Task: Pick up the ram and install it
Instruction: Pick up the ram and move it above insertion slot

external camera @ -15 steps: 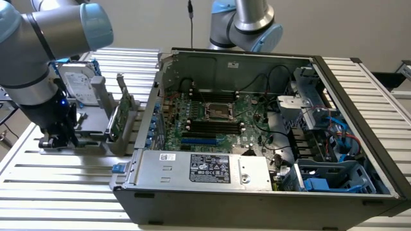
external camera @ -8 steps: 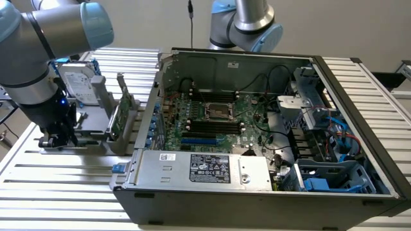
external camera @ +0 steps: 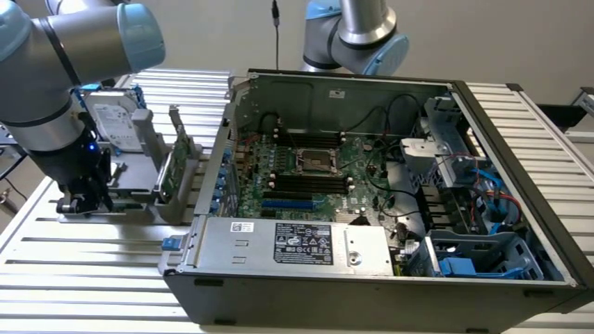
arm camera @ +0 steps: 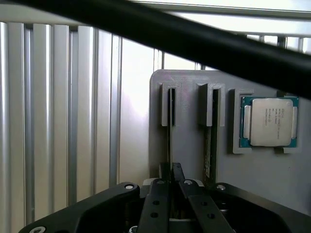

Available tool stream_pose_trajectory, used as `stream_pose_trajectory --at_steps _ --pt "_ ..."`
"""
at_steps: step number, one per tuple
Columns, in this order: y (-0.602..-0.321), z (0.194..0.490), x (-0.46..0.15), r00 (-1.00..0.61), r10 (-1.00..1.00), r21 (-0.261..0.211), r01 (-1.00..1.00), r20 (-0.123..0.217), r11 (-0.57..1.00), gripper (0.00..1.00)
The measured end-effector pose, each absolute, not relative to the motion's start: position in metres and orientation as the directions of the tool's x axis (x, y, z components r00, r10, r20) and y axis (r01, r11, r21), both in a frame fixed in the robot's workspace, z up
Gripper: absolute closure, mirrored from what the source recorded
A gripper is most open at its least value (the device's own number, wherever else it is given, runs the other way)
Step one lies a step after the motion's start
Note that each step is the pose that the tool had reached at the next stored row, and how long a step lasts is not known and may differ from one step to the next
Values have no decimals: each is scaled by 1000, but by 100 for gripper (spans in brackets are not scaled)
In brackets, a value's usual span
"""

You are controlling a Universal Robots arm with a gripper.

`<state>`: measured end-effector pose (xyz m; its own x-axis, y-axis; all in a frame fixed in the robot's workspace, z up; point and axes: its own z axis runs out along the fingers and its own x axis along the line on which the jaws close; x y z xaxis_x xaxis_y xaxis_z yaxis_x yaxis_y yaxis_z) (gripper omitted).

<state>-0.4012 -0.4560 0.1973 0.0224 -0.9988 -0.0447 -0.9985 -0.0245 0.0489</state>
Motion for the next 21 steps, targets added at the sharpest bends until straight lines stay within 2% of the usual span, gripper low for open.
stream_pose_trajectory --at_steps 21 --pt "-456 208 -392 21 -999 50 -999 -46 -23 86"
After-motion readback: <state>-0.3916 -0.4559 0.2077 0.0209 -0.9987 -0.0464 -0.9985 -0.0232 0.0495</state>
